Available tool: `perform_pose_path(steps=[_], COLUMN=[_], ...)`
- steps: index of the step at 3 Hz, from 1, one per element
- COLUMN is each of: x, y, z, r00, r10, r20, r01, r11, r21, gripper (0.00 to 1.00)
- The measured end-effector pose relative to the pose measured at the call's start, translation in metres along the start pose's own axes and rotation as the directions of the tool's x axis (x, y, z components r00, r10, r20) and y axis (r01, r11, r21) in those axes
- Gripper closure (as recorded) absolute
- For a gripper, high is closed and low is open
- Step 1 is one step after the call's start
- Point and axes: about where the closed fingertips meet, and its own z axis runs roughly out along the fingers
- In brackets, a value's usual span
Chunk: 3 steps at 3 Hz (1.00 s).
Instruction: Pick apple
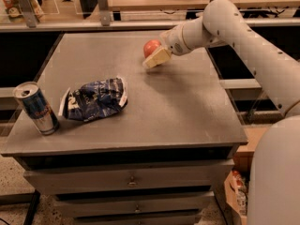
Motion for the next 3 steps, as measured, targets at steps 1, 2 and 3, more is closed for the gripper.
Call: perform_pose_path(steps=[1, 2, 3], x=[0.000, -0.005, -0.026], y=[-0.002, -0.003, -0.006], z=[0.003, 0.000, -0.025], r00=[1.000, 0.999, 0.997], r10=[0.004, 0.014, 0.014], r20=[0.011, 0.035, 0.080], r01=[-0.004, -0.014, -0.014], r11=[1.0000, 0.9999, 0.9999], r21=[0.006, -0.002, 0.003], gripper=[0.41, 0.64, 0.61])
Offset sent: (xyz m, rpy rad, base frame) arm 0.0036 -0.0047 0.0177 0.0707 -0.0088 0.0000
